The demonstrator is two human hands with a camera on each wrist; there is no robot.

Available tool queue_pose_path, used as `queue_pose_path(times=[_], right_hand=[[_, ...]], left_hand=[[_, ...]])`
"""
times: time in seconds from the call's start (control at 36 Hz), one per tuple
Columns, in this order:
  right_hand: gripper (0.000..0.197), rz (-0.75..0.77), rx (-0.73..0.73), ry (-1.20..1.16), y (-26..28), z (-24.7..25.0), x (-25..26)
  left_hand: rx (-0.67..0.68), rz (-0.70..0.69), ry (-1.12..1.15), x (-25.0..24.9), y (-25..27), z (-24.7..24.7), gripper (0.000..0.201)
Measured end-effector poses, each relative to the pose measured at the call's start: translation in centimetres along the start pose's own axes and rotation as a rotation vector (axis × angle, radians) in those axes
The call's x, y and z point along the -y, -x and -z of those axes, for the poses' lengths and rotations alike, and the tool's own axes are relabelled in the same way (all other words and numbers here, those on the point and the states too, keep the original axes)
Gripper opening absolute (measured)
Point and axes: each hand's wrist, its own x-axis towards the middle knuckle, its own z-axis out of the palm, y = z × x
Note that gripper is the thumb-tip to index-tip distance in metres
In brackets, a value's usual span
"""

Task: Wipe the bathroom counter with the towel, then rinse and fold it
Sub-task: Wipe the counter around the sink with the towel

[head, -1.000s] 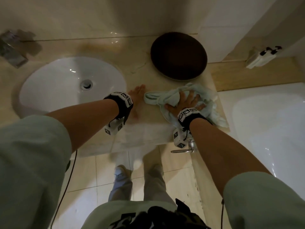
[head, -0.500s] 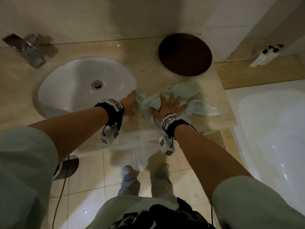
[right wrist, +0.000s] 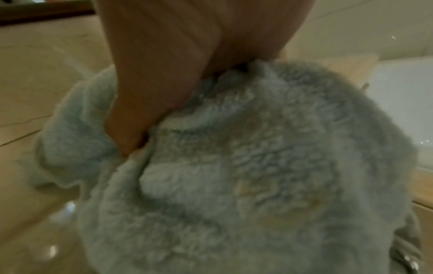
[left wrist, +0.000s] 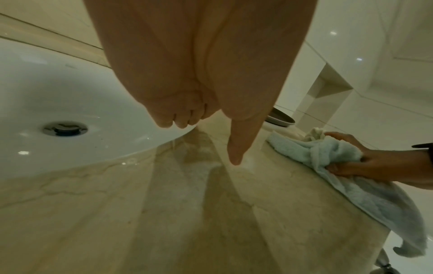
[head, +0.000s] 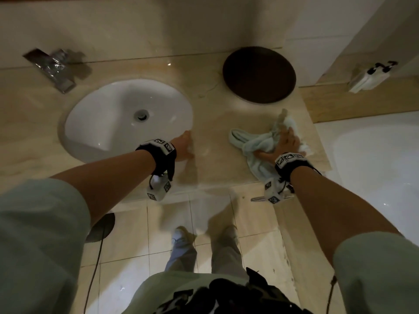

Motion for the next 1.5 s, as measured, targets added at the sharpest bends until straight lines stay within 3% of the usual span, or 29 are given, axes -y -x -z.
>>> queue_pose_path(times=[0.11,0.25,0.39,0.5,0.58,0.72,0.81,0.92,1.03,1.31,1.5], right_hand=[[0.129,0.095,0.017,0.119,0.4,-0.5,1.9],[0.109,0.097,0.057,0.052,3.6,-2.2,6.4],[0.099,0.259,0.045,0.117,6.2,-6.0,11.8],[0.109,0.337,0.034,0.073,8.1,-8.4,15.1],[0.12,0.325,0.076,0.107,8.3,-8.3,15.4],[0.107,0.373,0.062,0.008,8.0,-7.9,14.7],[0.105,0.354,0.056,0.013,8.3,-7.7,14.7],[0.103,0.331,0.085,0.066,8.6,-7.4,14.4],[0.102,0.295,0.119,0.082,8.7,-7.1,14.9],[0.103,0.336,0.131,0.112,9.3,-7.3,15.6],[0.103,0.462,0.039,0.205,11.4,-8.7,16.9]], left_hand=[[-0.026,0.027,0.011,0.7,0.2,-0.1,0.081],[-0.002,0.017,0.014,1.7,0.9,-0.3,0.086],[0.071,-0.03,0.071,2.2,1.8,-0.4,0.104],[0.083,-0.03,0.041,5.5,-1.0,-1.6,0.128],[0.078,-0.026,0.018,4.8,1.9,-0.8,0.117],[0.044,-0.075,-0.027,5.3,3.6,-0.9,0.109],[0.093,-0.073,-0.146,5.5,4.1,-1.3,0.109],[0.012,0.064,-0.2,6.8,3.8,-3.0,0.135],[-0.02,0.147,-0.232,8.3,4.5,-4.6,0.144],[-0.093,0.299,-0.191,9.7,6.5,-6.5,0.137],[-0.087,0.346,-0.231,9.0,6.3,-6.2,0.13]])
